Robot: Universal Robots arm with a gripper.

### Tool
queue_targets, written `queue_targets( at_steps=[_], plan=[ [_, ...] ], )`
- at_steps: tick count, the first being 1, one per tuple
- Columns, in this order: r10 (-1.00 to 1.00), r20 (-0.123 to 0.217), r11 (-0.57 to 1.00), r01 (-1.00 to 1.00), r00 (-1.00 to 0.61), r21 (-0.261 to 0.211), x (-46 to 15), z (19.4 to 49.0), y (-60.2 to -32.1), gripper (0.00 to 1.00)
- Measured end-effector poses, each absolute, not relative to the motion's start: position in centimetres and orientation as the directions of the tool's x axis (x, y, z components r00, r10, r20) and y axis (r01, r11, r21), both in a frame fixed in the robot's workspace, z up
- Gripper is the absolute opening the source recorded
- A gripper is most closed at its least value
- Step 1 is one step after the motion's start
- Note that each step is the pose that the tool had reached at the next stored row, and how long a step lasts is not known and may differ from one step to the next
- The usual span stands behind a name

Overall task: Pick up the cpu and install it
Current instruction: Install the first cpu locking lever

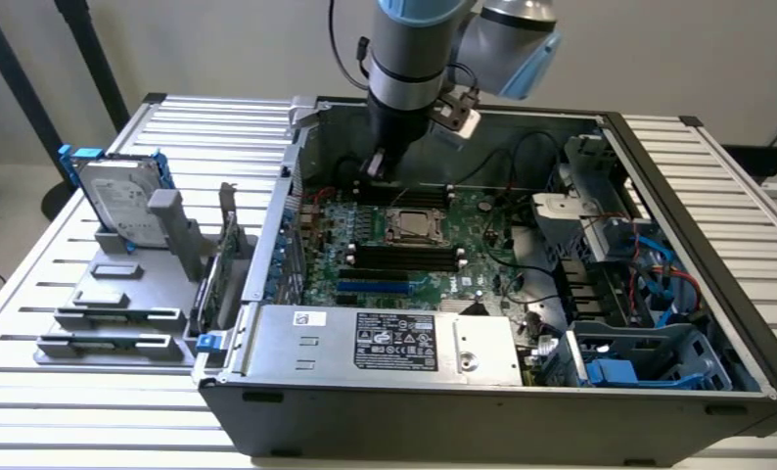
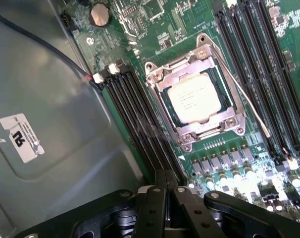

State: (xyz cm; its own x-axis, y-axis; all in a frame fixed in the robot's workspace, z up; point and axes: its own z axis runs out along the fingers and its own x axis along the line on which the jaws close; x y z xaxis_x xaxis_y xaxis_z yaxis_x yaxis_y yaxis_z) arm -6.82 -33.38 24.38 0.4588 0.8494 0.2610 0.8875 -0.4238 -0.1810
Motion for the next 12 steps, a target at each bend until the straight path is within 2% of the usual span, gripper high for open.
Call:
queue_targets(
  at_steps=[12],
  plan=[
    [0.843,0.250,-0.446,0.879,0.475,-0.168,-6.5,22.6,-33.4,0.11]
  ],
)
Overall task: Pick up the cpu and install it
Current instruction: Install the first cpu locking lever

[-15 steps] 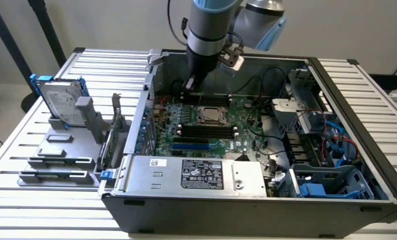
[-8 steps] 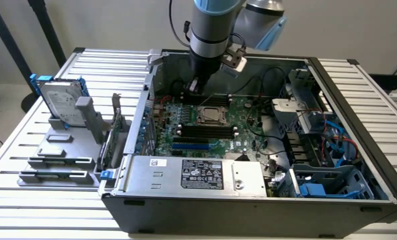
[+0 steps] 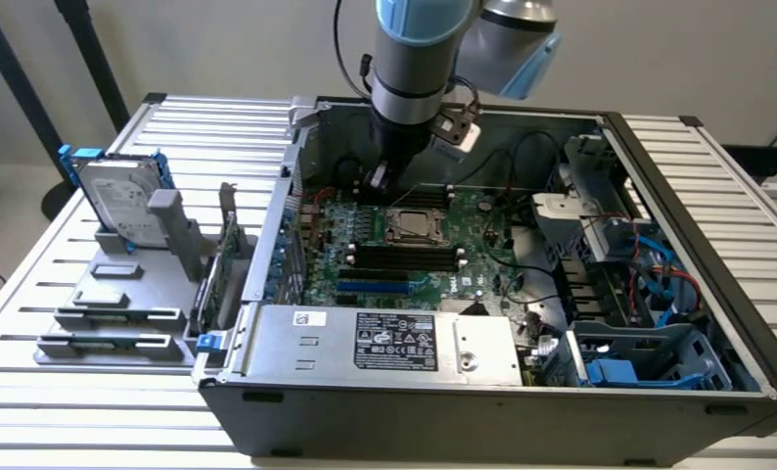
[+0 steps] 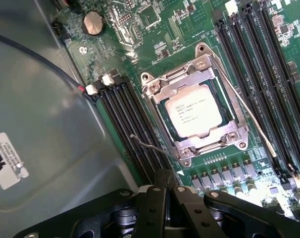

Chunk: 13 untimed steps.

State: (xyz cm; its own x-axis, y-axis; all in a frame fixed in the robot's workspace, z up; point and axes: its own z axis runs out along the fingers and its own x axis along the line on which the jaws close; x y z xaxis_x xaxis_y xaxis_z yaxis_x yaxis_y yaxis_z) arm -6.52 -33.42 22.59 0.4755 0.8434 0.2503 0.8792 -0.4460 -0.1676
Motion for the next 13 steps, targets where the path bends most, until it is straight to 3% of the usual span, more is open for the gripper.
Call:
queue_targets(
  at_steps=[13],
  plan=[
    [0.834,0.227,-0.480,0.864,0.504,-0.154,-6.5,20.8,-33.0,0.11]
  ],
)
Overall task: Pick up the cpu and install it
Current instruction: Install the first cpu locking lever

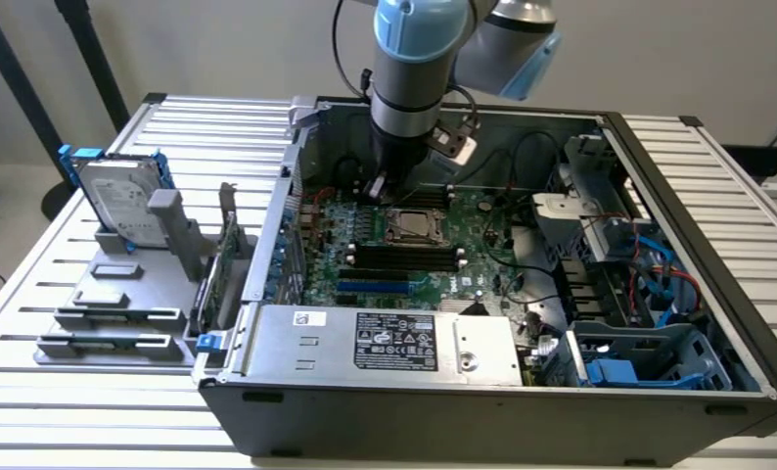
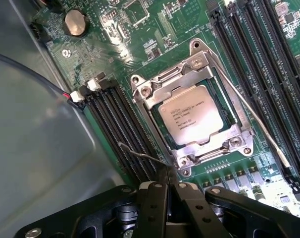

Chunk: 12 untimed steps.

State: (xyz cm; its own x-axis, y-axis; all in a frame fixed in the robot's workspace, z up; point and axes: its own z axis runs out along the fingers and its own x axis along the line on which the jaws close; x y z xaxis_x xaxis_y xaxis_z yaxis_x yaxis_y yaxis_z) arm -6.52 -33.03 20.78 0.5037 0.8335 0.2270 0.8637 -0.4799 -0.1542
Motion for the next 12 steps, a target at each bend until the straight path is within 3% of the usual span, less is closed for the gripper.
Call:
queue_targets(
  at_steps=[12],
  plan=[
    [0.830,0.205,-0.500,0.854,0.520,-0.141,-6.51,20.47,-32.28,0.11]
  ],
)
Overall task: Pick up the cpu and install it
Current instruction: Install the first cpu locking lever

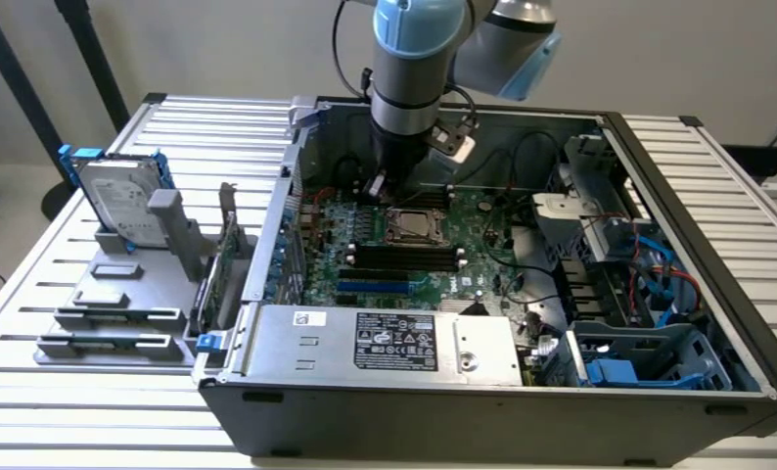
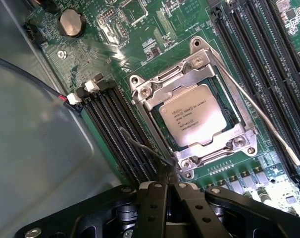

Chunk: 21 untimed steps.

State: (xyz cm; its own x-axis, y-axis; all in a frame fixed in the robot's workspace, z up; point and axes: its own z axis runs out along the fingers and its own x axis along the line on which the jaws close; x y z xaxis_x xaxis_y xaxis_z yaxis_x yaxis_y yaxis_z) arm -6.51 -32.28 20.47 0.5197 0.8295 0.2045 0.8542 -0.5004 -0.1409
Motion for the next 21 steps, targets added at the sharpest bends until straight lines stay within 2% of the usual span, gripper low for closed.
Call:
queue_targets(
  at_steps=[21],
  plan=[
    [0.829,0.193,-0.507,0.851,0.524,-0.135,-5.96,20.20,-31.94,0.11]
  ],
)
